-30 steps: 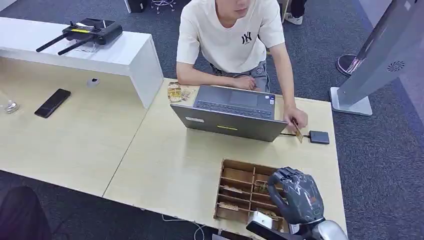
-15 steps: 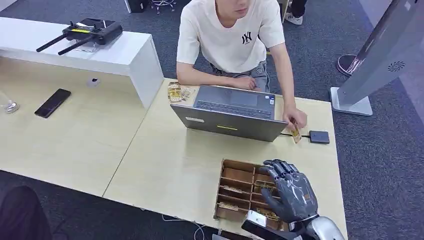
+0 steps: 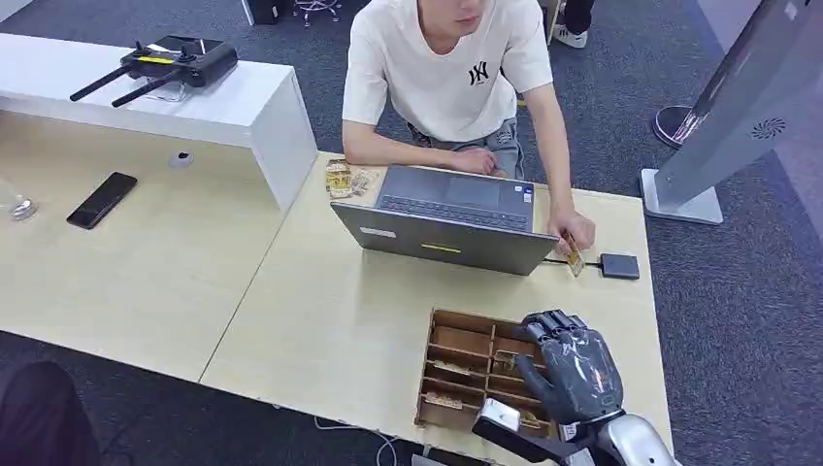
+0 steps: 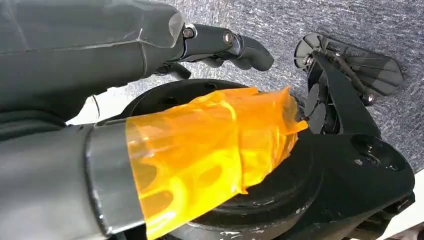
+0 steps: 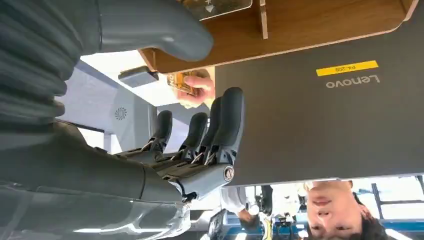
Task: Pass the card to the sensor for recognition and then transmit it.
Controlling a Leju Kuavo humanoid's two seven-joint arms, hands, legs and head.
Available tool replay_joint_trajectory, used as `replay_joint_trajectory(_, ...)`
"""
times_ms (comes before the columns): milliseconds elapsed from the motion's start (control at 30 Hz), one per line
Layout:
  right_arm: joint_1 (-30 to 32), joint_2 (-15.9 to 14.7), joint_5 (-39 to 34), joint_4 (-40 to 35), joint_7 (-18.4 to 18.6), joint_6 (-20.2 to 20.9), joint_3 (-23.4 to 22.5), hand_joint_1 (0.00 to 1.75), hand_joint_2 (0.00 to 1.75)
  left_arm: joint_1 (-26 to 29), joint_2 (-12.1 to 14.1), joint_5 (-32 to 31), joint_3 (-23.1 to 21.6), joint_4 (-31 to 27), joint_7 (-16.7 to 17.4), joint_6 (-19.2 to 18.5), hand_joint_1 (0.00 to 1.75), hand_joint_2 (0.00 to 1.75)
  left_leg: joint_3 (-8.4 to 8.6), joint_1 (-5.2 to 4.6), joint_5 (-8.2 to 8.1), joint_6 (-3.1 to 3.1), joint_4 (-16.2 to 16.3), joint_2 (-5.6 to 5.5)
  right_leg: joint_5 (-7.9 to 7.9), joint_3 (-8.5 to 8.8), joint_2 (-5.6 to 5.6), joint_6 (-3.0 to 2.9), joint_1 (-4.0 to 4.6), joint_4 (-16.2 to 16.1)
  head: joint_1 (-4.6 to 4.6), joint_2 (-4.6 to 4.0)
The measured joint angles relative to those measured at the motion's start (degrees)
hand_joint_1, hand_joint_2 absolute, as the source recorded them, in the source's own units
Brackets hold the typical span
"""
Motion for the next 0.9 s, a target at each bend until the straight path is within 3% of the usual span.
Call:
replay_joint_trajectory(67,-0.04,0.00,0.02,0.18,0.00,0.02,0.00,0.86,1.75,0.00,0.00,0.07,0.00,0.00,0.09,0.02,0.00,0.00,0.00,0.00,0.00,0.00,0.00,0.00,0.00,0.00,0.00,0.00,0.00,0.00,0.00,0.00)
replay_joint_trajectory(400,0.06,0.00,-1.11,0.57,-0.13,1.53,0.26,0.77,1.75,0.00,0.00,0.70,-0.02,0.00,0.22,0.11,0.00,0.00,0.00,0.00,0.00,0.00,0.00,0.00,0.00,0.00,0.00,0.00,0.00,0.00,0.00,0.00)
replay_joint_trajectory(900,0.11,0.00,-2.52,1.68,-0.81,2.56,1.20,0.86,1.75,0.00,-0.02,1.05,-0.07,0.00,0.26,0.15,0.00,0.00,0.00,0.00,0.00,0.00,0.00,0.00,0.00,0.00,0.00,0.00,0.00,0.00,0.00,0.00)
